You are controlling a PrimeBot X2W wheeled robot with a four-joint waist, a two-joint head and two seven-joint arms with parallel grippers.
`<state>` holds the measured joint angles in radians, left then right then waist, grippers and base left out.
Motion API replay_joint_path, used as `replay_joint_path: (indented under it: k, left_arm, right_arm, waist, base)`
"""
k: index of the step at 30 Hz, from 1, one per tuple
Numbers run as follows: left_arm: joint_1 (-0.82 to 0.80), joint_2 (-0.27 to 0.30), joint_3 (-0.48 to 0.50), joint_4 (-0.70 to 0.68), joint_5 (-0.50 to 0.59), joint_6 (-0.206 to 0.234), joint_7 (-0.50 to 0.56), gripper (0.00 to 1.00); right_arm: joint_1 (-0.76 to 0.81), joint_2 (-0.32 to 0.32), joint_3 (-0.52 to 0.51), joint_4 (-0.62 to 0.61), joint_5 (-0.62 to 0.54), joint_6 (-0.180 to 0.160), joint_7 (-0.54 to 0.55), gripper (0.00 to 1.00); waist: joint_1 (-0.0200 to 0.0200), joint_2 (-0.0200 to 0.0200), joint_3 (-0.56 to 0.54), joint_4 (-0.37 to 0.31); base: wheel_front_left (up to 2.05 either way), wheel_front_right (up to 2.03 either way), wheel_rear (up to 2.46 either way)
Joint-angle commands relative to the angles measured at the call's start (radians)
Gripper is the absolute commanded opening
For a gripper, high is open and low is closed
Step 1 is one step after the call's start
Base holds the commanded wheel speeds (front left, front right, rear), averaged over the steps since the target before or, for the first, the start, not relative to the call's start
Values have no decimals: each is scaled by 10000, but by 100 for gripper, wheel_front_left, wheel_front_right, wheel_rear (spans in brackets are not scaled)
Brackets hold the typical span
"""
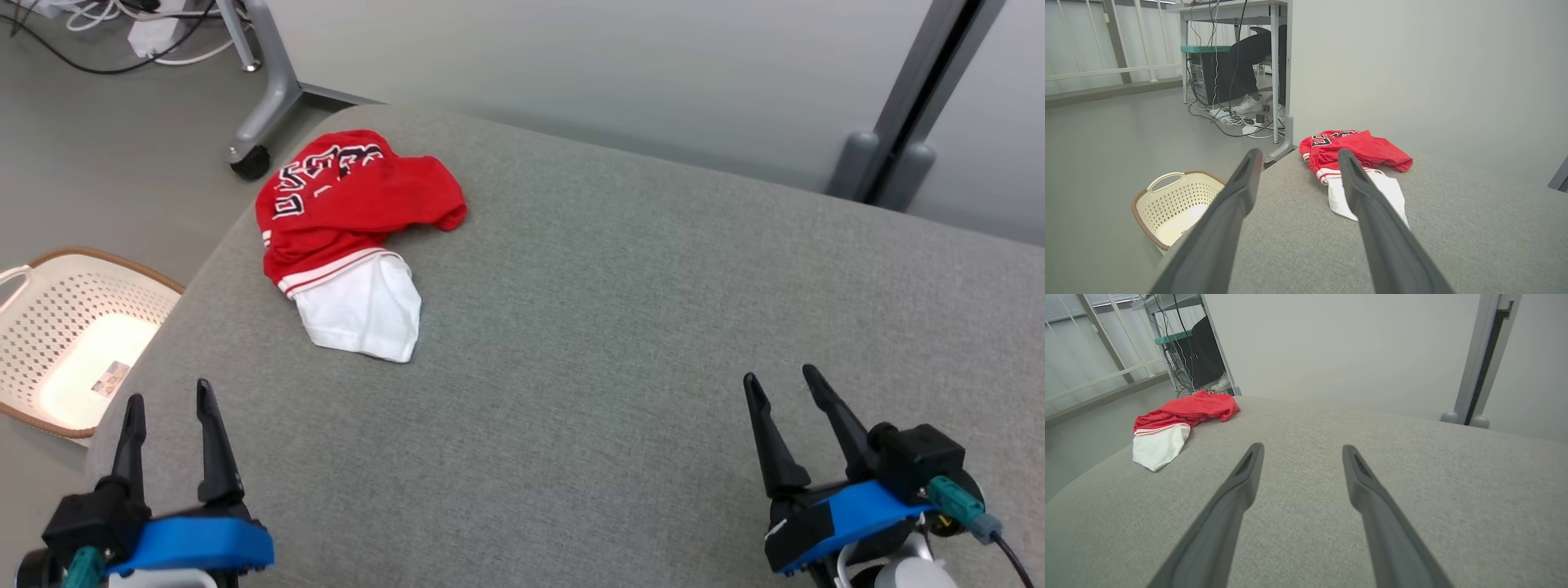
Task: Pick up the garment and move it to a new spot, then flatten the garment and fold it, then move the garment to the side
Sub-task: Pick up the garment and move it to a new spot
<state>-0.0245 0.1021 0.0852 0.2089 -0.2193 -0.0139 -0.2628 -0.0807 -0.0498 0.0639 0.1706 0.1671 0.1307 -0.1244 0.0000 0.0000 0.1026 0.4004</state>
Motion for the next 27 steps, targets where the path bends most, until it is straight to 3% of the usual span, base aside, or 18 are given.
replay_joint_path:
  k: [1,5,12,21,27]
  left_arm:
    - [-258,30,44,-8,-32,4,-29,100]
    - [-1032,145,223,-1,-209,-36,-27,100]
    - [-3270,864,674,556,-474,-199,-17,100]
    - [-6196,1929,1059,2015,-926,-413,296,100]
    - [-7785,2671,959,3693,-1078,-670,795,100]
  right_arm:
    - [-229,-15,-54,-89,-78,2,8,100]
    - [-344,-103,-280,-361,-311,2,96,100]
    - [-826,-409,-639,-1365,-607,2,474,100]
    - [-1417,-781,-1445,-3293,-907,3,1084,100]
    - [-1438,-954,-1940,-4434,-1011,2,1502,100]
  waist:
    - [0,0,74,-54]
    - [0,0,460,-276]
    - [0,0,1634,-934]
    - [0,0,3478,-1908]
    - [0,0,4616,-2341]
  base:
    - [0,0,0]
    - [0,0,0]
    - [0,0,0]
    - [0,0,0]
    - [0,0,0]
